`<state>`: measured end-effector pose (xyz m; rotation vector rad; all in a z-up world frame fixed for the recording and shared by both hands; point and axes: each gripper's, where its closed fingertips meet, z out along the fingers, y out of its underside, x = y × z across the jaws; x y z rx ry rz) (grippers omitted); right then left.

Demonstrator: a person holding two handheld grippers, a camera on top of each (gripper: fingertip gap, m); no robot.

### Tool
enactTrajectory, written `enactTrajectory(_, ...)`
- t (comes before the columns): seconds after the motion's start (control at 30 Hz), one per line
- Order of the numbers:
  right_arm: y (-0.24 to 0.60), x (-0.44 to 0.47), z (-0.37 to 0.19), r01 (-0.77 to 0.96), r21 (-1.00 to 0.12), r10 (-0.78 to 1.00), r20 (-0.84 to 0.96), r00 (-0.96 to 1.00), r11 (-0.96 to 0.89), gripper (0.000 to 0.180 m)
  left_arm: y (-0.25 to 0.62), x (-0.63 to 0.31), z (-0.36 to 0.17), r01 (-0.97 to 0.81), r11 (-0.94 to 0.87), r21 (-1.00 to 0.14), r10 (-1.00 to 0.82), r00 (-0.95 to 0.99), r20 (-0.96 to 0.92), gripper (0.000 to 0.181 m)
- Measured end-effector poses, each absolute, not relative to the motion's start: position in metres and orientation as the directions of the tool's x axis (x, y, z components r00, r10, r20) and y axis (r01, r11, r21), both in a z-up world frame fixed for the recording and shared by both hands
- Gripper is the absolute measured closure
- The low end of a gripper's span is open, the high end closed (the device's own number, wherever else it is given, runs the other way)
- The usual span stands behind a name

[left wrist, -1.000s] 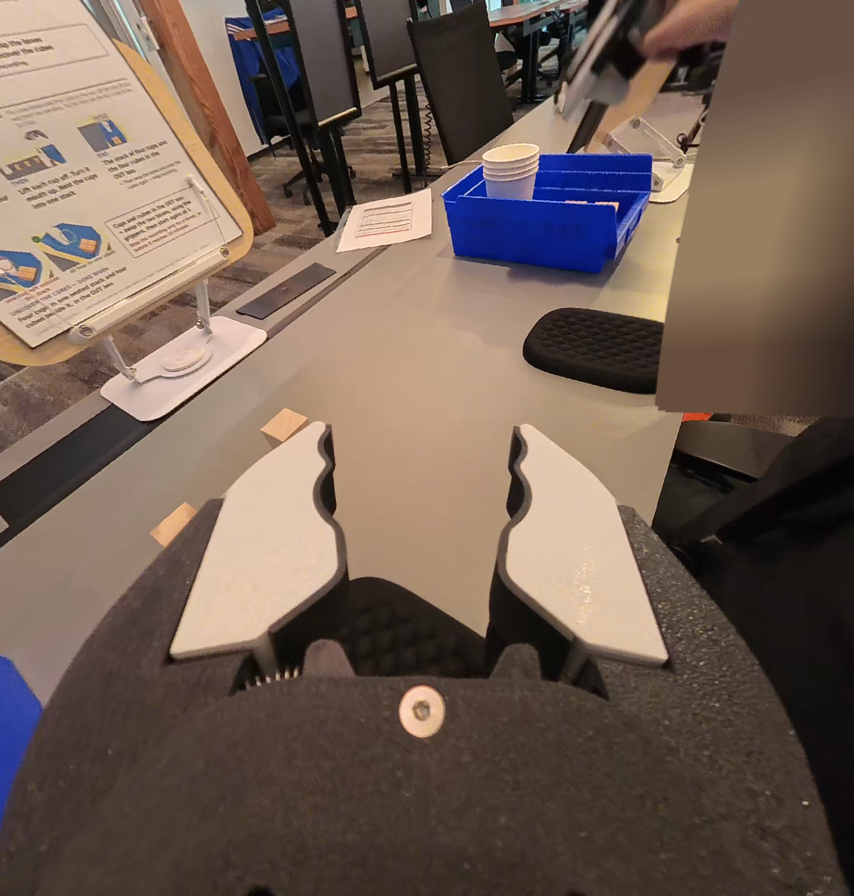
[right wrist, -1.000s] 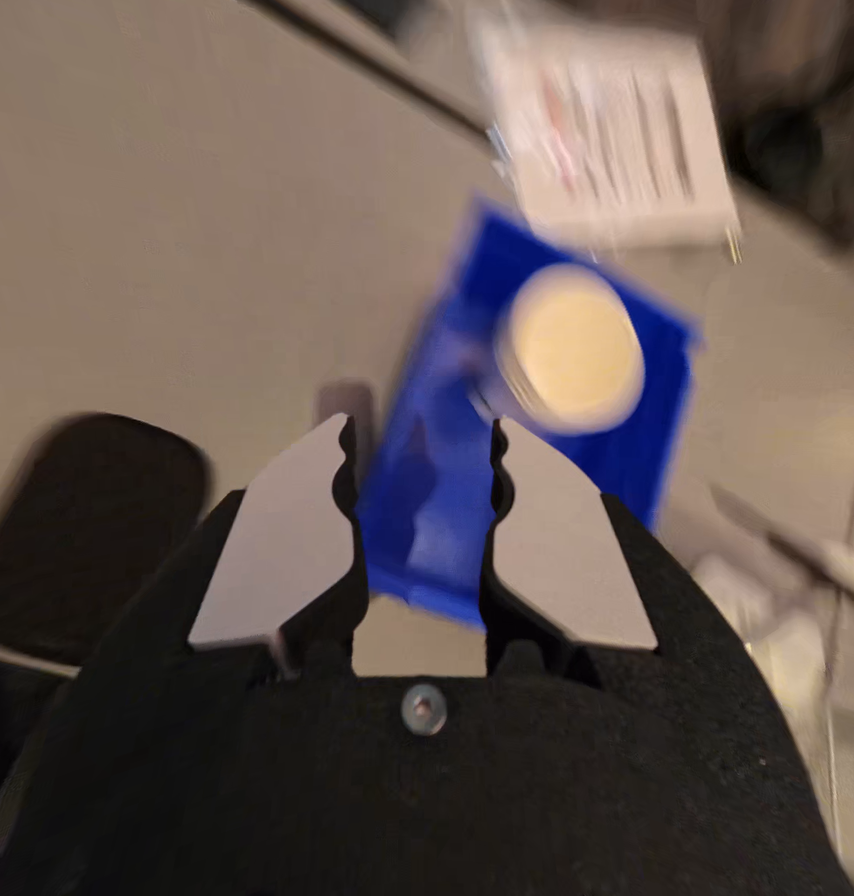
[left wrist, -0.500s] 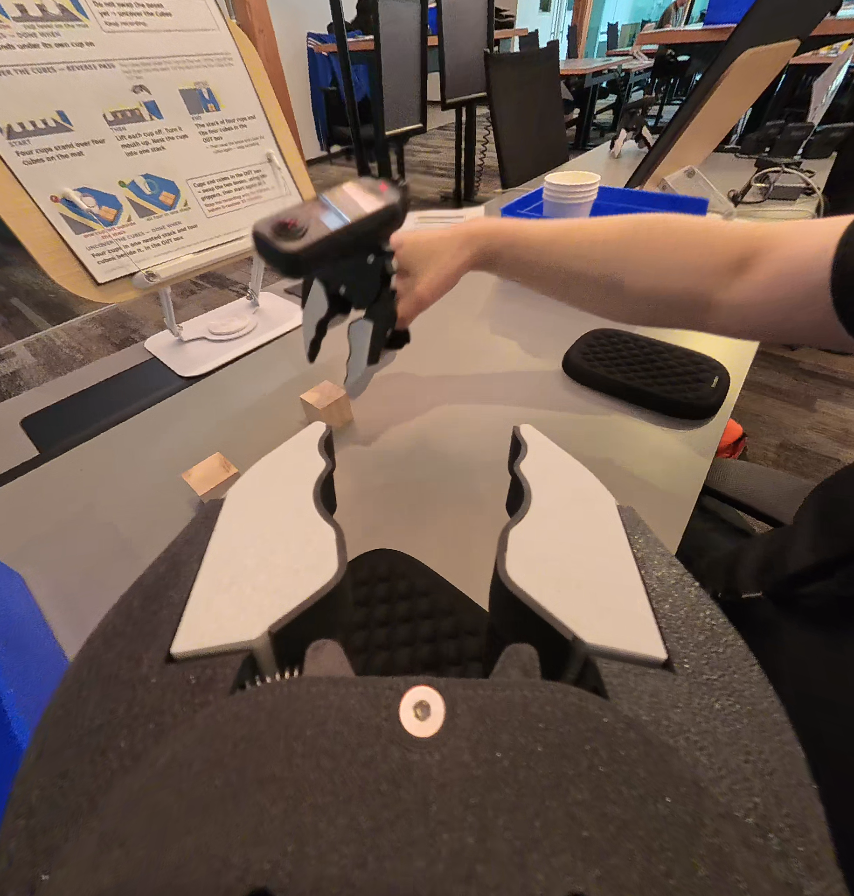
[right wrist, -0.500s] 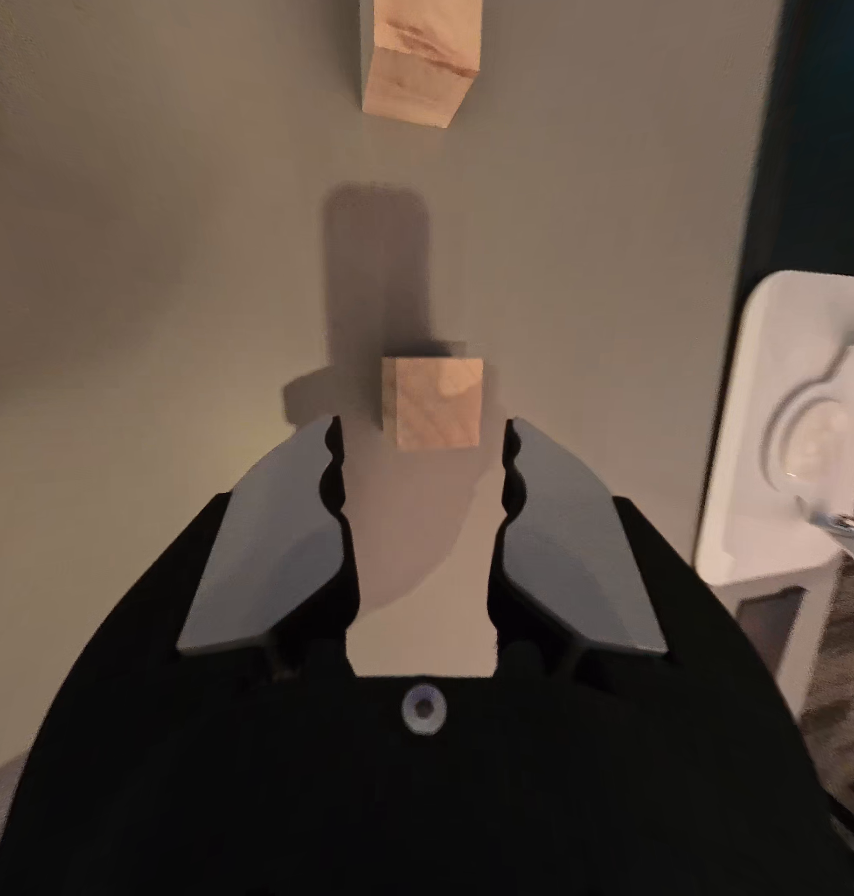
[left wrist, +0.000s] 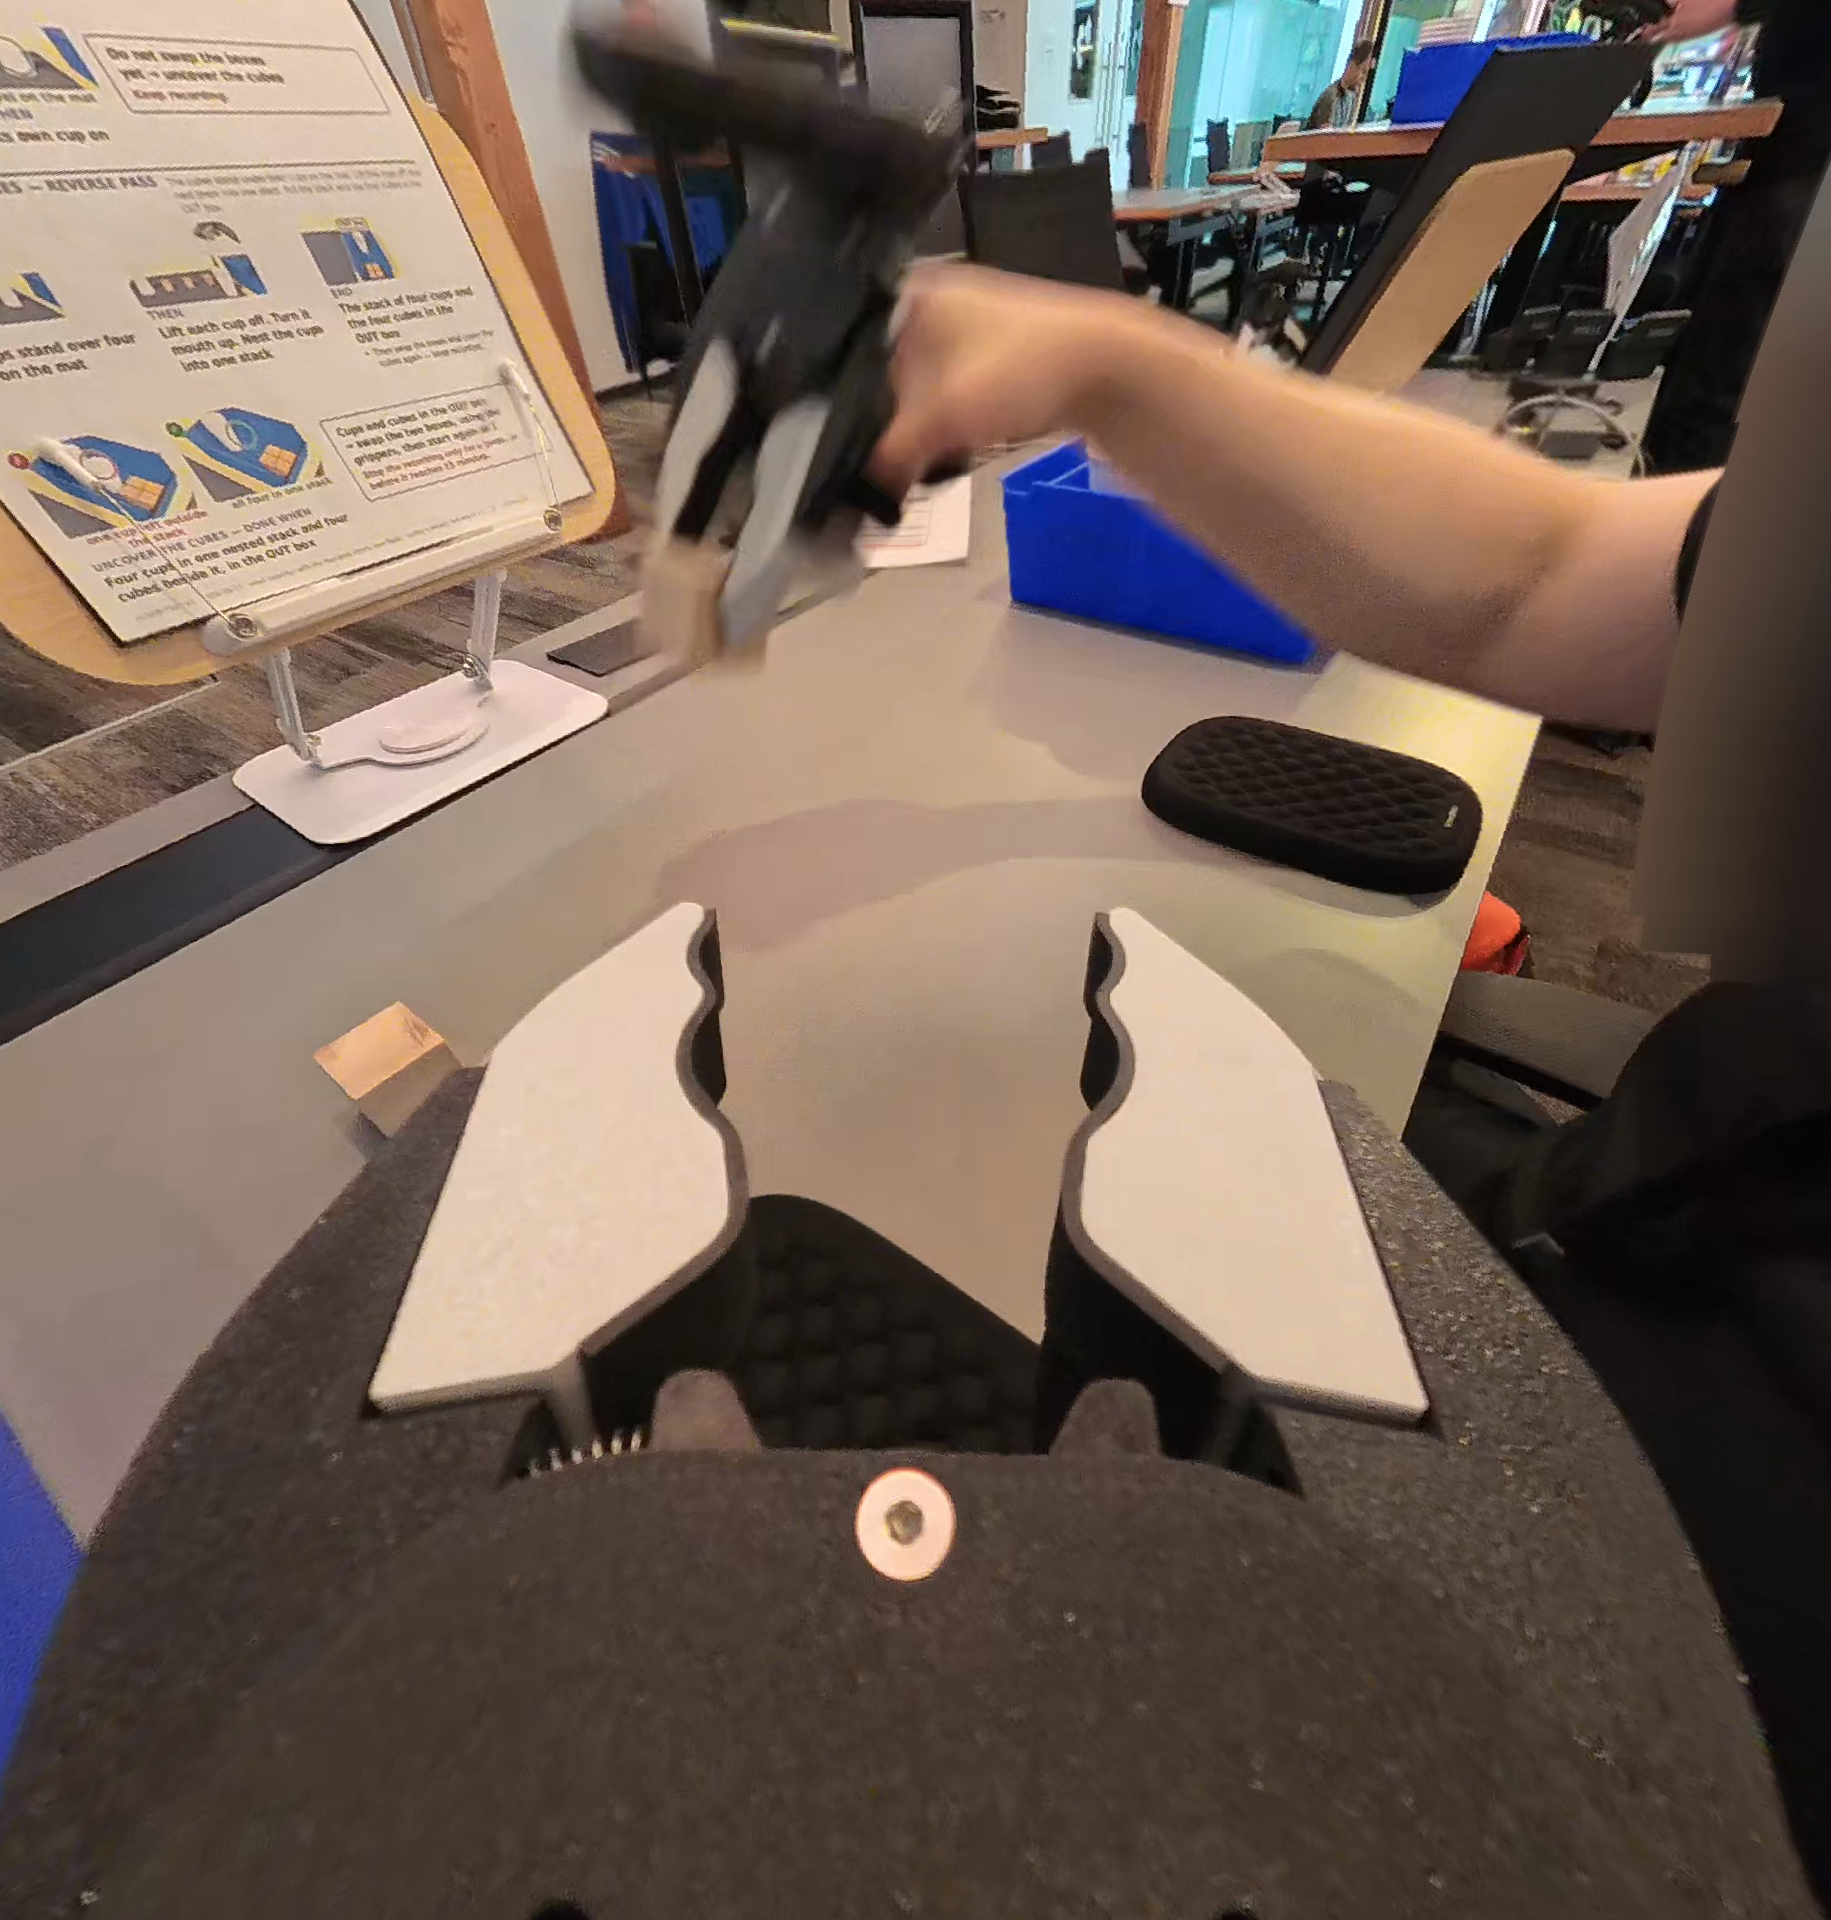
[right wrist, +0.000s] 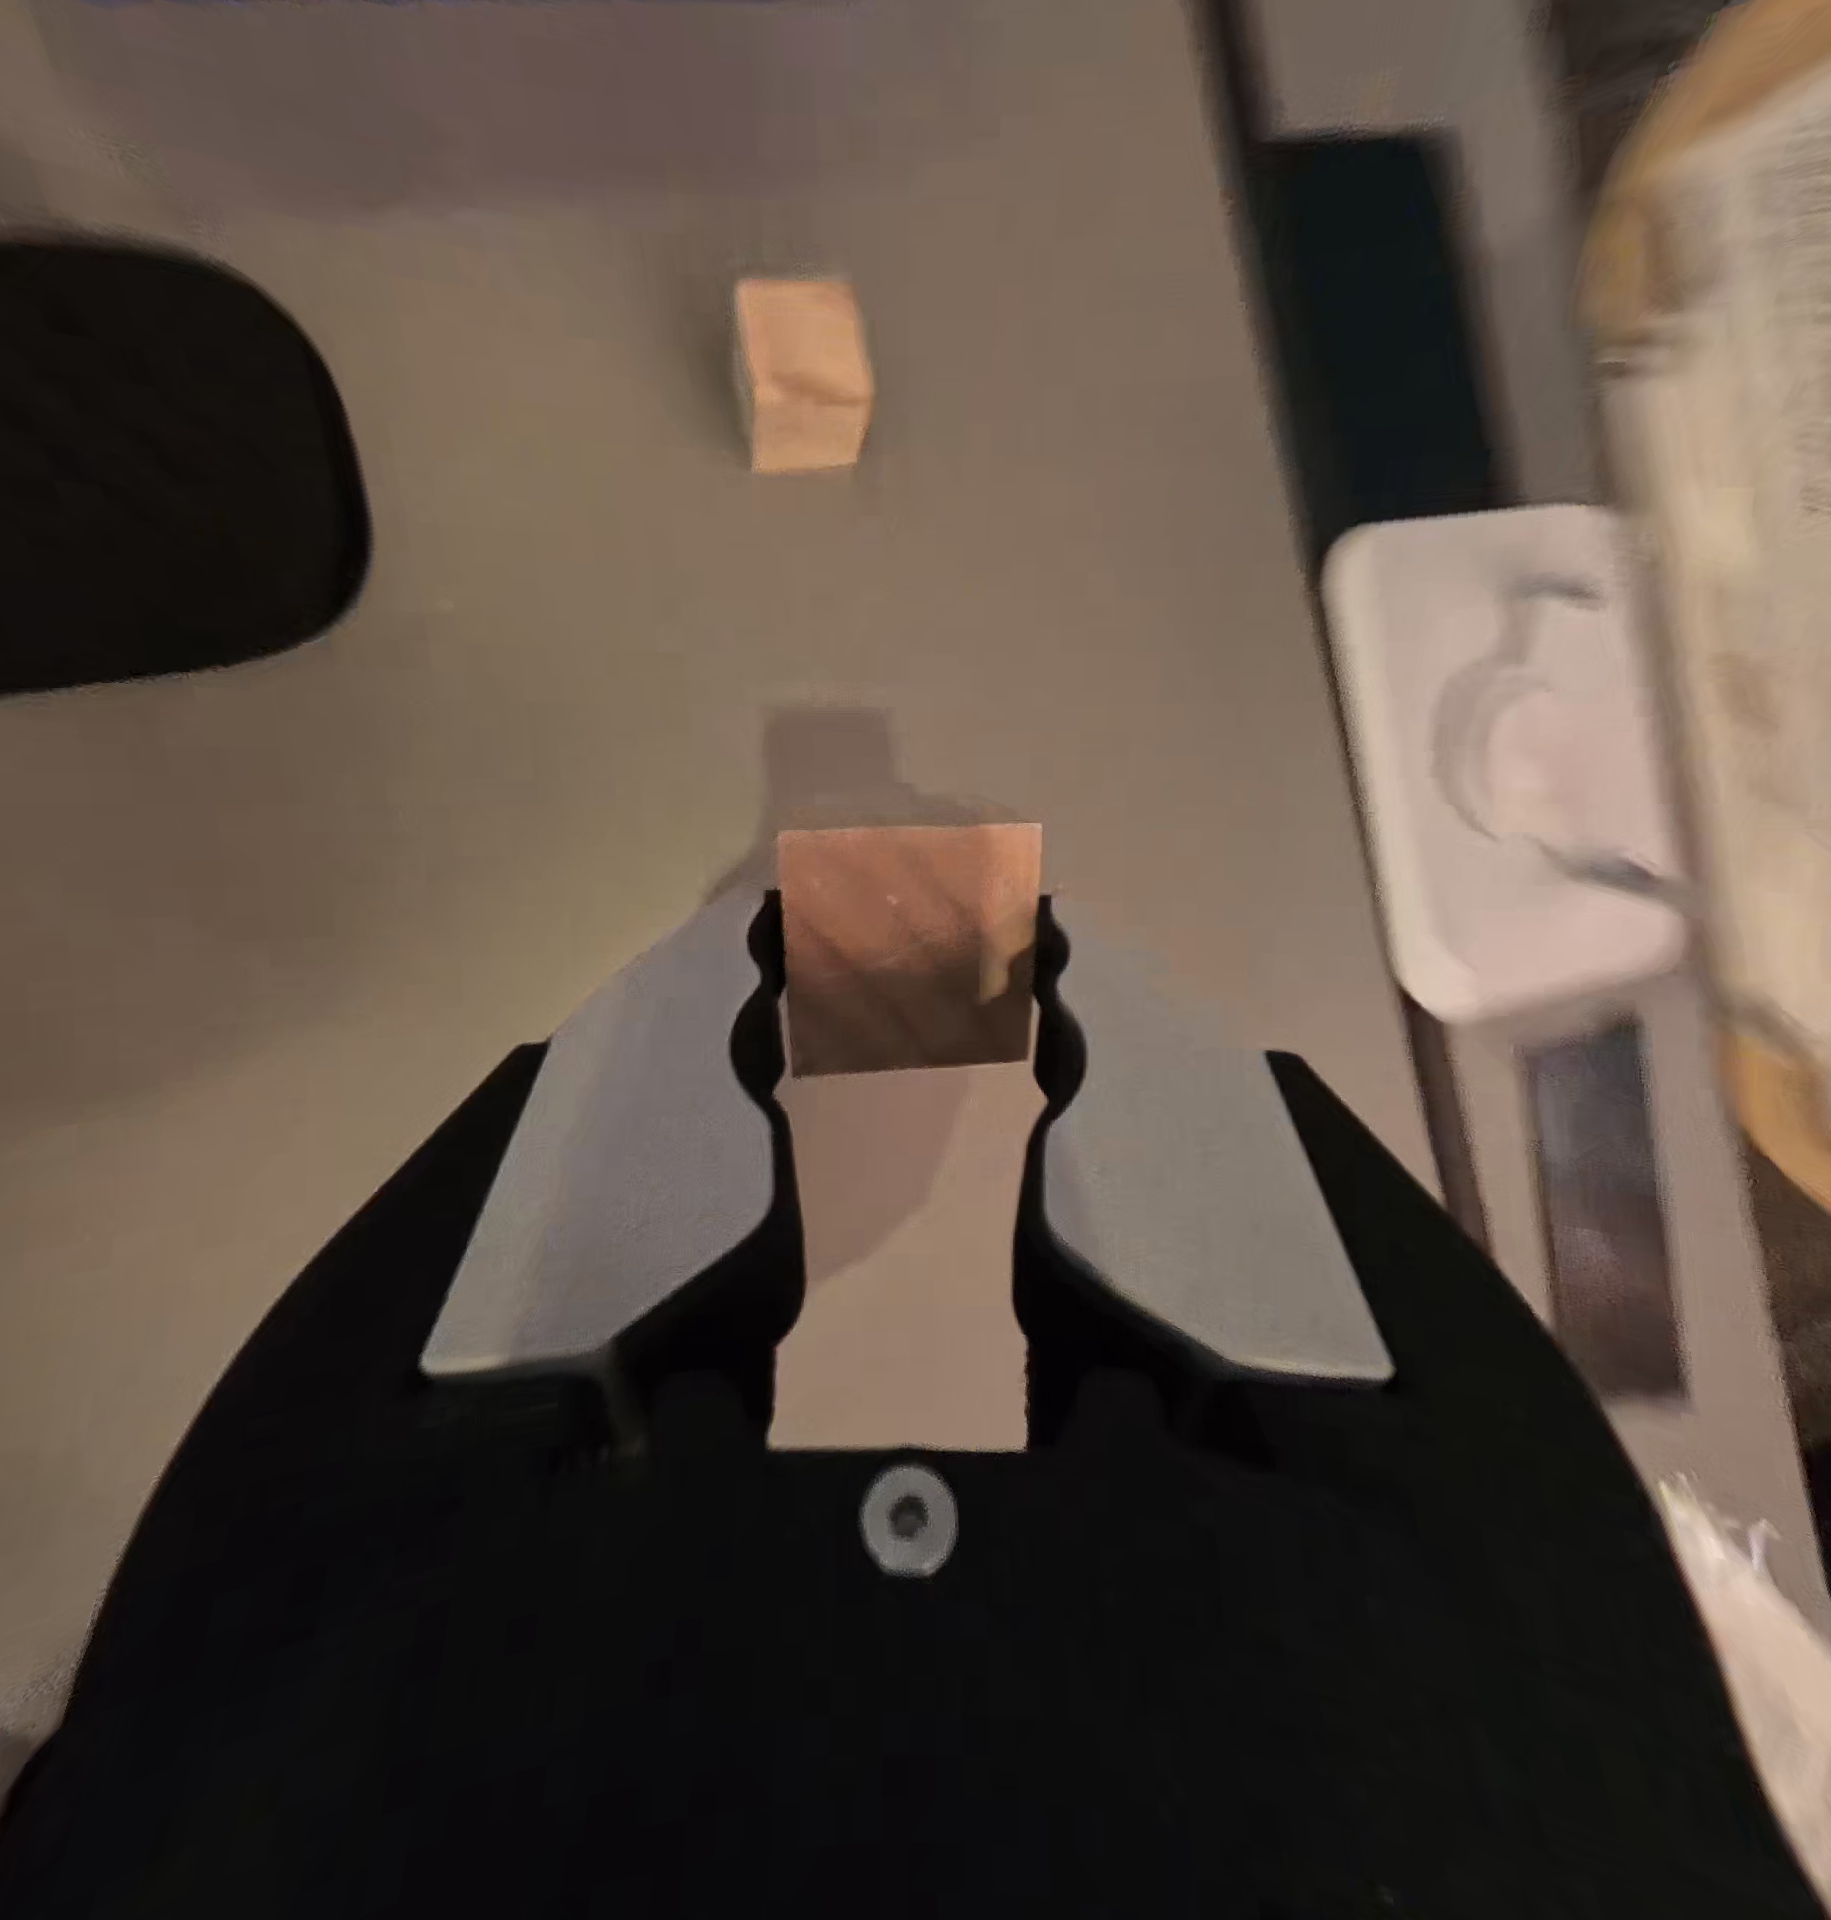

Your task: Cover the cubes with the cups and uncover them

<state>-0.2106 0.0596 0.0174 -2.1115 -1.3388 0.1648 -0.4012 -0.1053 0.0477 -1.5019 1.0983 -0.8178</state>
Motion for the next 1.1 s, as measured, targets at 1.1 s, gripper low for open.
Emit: enactTrajectory(1.1,-0.108,0.214,0.017,0.011,-0.484,-0.103,0.209,0.972,-0.875,0.117,-0.133,-0.389,0.066,-0.257,0.06,-0.965,-0.942,0.306,-0.14,0.114)
